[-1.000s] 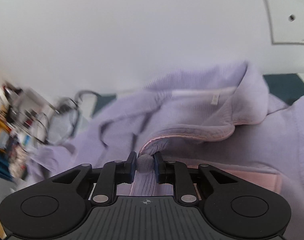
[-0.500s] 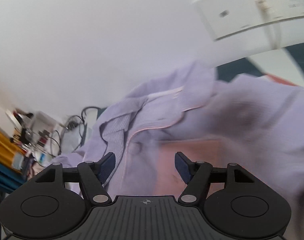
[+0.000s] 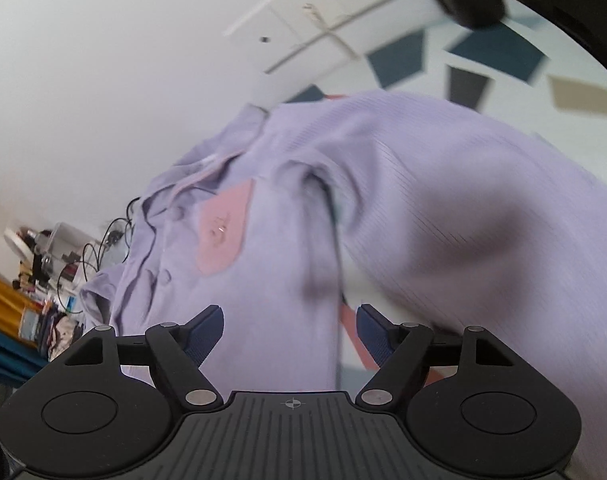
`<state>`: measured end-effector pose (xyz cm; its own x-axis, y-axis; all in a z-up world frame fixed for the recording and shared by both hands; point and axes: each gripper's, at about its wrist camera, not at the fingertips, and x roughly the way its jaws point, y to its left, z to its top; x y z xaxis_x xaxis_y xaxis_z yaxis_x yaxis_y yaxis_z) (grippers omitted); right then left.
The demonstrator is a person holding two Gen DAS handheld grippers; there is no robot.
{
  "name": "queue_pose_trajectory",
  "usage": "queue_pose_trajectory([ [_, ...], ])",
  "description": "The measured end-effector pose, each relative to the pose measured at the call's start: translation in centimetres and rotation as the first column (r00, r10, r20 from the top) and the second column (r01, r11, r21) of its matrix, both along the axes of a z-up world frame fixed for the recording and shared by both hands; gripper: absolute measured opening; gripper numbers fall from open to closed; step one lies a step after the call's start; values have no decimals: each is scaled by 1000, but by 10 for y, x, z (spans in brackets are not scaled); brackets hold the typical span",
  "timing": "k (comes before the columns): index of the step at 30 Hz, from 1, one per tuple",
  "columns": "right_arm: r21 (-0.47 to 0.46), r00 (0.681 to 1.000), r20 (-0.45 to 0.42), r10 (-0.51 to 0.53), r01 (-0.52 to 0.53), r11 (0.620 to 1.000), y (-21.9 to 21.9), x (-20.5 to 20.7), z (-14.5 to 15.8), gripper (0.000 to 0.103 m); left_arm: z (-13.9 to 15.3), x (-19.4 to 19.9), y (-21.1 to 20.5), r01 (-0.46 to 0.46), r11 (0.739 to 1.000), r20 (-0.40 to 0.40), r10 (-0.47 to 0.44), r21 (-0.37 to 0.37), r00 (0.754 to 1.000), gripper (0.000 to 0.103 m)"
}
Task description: Fold clothes
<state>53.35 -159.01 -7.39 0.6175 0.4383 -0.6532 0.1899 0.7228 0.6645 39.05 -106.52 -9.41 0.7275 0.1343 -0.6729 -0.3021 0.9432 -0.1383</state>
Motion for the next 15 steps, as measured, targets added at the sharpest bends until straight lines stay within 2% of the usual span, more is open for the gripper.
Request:
queue_pose_trajectory([
  [2, 36, 1000, -3, -23, 23, 999, -6, -12, -4, 71, -12, 17, 7, -68, 997, -73, 71, 38, 995, 78],
  [4, 58, 999, -3, -35, 35, 998, -6, -15, -6, 71, -27, 30, 9, -49, 998, -126, 53, 32, 991, 80],
  [7, 74, 999, 7, -37, 36, 997, -4, -18, -5, 71, -22, 36, 2, -10, 995, -154, 25, 96, 988, 80],
  [9, 72, 999, 22, -34, 33, 997, -4, -19, -2, 71, -14, 31, 1, -18, 995, -141, 31, 93, 990, 80],
  [11, 70, 999, 27, -41, 39, 997, -5, -20, 1, 71, -7, 20, 4, -34, 999, -109, 38, 43, 993, 80],
  [12, 72, 998, 26, -48, 47, 996, -7, -21, 3, 71, -4, 12, 7, -40, 999, -91, 39, -12, 995, 80],
  [14, 73, 998, 23, -63, 61, 995, -12, -22, 5, 71, -2, -6, 13, -23, 985, -47, 15, -171, 999, 80],
  [15, 70, 997, 23, -69, 68, 995, -15, -22, 6, 71, -2, -15, 16, -8, 967, -22, 2, -253, 1000, 80],
])
